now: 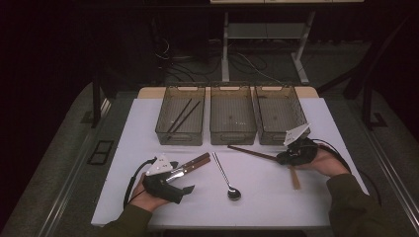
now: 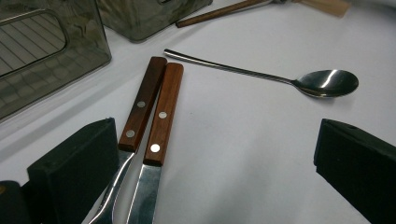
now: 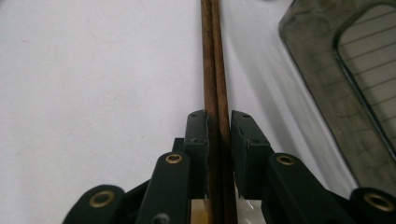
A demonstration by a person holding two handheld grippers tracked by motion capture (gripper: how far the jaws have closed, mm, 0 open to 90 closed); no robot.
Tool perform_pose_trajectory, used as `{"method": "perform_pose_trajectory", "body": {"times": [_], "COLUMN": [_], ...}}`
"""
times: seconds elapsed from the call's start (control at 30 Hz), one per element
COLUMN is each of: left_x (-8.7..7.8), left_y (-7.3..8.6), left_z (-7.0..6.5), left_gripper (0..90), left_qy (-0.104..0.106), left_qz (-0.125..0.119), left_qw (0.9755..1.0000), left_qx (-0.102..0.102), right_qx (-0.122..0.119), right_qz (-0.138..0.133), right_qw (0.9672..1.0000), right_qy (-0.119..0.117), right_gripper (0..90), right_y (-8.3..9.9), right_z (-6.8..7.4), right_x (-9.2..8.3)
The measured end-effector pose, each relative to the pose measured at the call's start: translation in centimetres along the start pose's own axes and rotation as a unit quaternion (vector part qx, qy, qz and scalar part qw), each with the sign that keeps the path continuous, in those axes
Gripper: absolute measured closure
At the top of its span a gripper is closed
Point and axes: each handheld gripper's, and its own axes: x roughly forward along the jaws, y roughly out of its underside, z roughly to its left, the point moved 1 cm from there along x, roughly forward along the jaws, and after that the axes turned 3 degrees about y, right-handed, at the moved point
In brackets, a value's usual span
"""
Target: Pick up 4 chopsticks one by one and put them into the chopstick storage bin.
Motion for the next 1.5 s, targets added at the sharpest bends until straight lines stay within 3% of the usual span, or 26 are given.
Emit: {"method": "perform_pose_trajectory", "body": {"times": [0.43, 0.6, 0.77, 1.3, 1.5], "left_x": [0.0, 0.0, 0.0, 0.0, 0.0], "left_y": [0.0, 0.0, 0.0, 0.0, 0.0], "left_z": [0.0, 0.0, 0.0, 0.0, 0.0], "left_gripper": [0.0, 0.0, 0.0, 0.0, 0.0], "left_qy": [0.0, 0.001, 0.001, 0.001, 0.001], "left_qz": [0.001, 0.001, 0.001, 0.001, 0.002], "left_qw": [1.0, 1.0, 1.0, 1.0, 1.0], "left_qx": [0.0, 0.001, 0.001, 0.002, 0.002], "right_qx": [0.007, 0.034, 0.044, 0.018, 0.008], "right_qz": [-0.009, -0.037, -0.062, -0.047, -0.029], "right_qw": [0.9999, 0.9987, 0.9971, 0.9986, 0.9995], "right_qy": [0.004, -0.001, 0.006, 0.015, 0.014], "right_gripper": [76.9, 72.4, 73.2, 79.2, 79.6], "right_y": [0.2, 0.4, 0.5, 0.0, 0.0], "right_z": [0.8, 0.6, 0.5, 0.9, 1.1], "right_x": [-0.2, -0.8, -1.4, -0.2, 0.5]}}
